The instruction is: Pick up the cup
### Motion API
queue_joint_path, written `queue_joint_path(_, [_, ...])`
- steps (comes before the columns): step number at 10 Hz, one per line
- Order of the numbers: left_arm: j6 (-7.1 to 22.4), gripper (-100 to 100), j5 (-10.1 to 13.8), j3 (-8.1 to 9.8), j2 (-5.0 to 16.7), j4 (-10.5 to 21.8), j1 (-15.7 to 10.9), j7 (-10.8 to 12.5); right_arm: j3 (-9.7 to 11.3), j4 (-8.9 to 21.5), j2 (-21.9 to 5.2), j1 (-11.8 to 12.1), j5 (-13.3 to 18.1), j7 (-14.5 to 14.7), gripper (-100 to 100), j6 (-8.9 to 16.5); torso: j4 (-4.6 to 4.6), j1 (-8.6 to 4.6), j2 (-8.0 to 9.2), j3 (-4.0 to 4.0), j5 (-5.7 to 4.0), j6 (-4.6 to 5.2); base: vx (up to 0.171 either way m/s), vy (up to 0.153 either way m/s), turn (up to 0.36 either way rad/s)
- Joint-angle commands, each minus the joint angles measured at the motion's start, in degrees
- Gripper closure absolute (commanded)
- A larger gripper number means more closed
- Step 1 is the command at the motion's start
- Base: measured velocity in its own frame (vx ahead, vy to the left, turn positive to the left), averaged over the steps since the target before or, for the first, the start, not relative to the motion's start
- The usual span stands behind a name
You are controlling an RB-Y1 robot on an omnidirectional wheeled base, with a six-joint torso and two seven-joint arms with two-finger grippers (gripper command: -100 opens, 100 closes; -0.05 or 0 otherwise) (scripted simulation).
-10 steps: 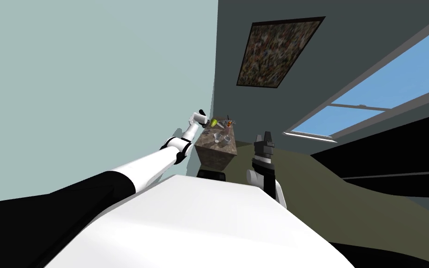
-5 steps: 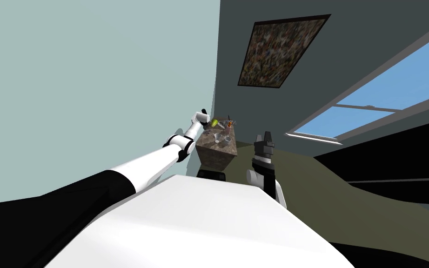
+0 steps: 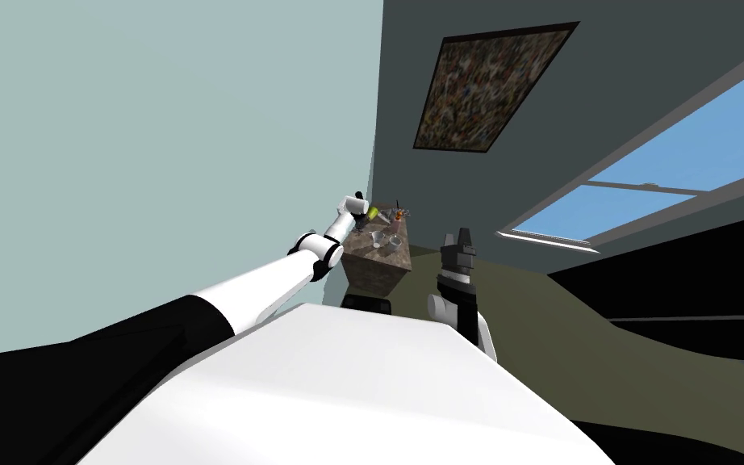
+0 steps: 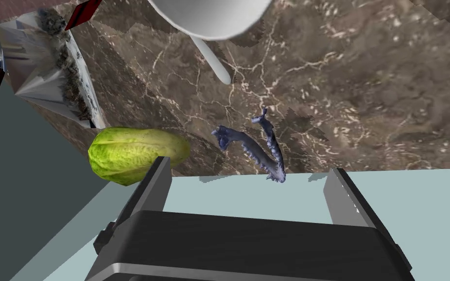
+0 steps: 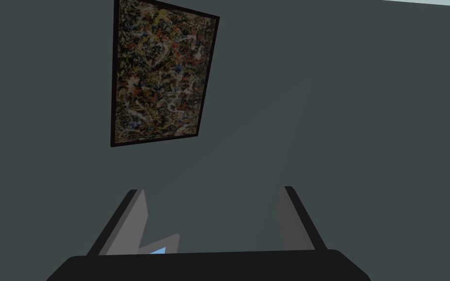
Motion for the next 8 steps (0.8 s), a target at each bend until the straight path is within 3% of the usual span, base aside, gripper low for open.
queue_joint_path(1, [1.5, -100, 0.2, 0.57, -1.8, 2.3, -1.2, -1.4, 0.0, 0.0, 0.0, 0.0, 0.0, 0.0, 0, 0.0, 0.0, 0.0, 0.0, 0.0, 0.0, 0.0, -0.001, -0.011, 0.022])
queue_joint_path(2, [2.7, -100, 0.2, 0.91, -3.6, 3.5, -1.6, -2.3, 0.0, 0.0, 0.0, 0.0, 0.0, 0.0, 0, 0.0, 0.0, -0.01, 0.01, 0.0, 0.0, 0.01, -0.001, -0.015, 0.029])
queue_joint_path(3, [2.7, -100, 0.2, 0.91, -3.6, 3.5, -1.6, -2.3, 0.0, 0.0, 0.0, 0.0, 0.0, 0.0, 0, 0.0, 0.0, -0.04, 0.0, 0.0, -0.01, 0.01, -0.001, -0.013, 0.006])
queue_joint_path(6, [4.7, -100, 0.3, 1.37, -8.1, 5.8, -1.5, -3.8, 0.0, 0.0, 0.0, 0.0, 0.0, 0.0, 0, 0.0, -0.01, -0.02, 0.01, 0.0, 0.0, 0.0, 0.0, -0.009, 0.014])
queue_joint_path(8, [5.3, -100, 0.1, 1.22, -8.0, 4.5, -1.0, -3.6, 0.0, 0.0, 0.0, 0.0, 0.0, 0.0, 0, 0.0, 0.0, 0.02, 0.01, 0.01, 0.0, -0.01, 0.0, 0.0, 0.0])
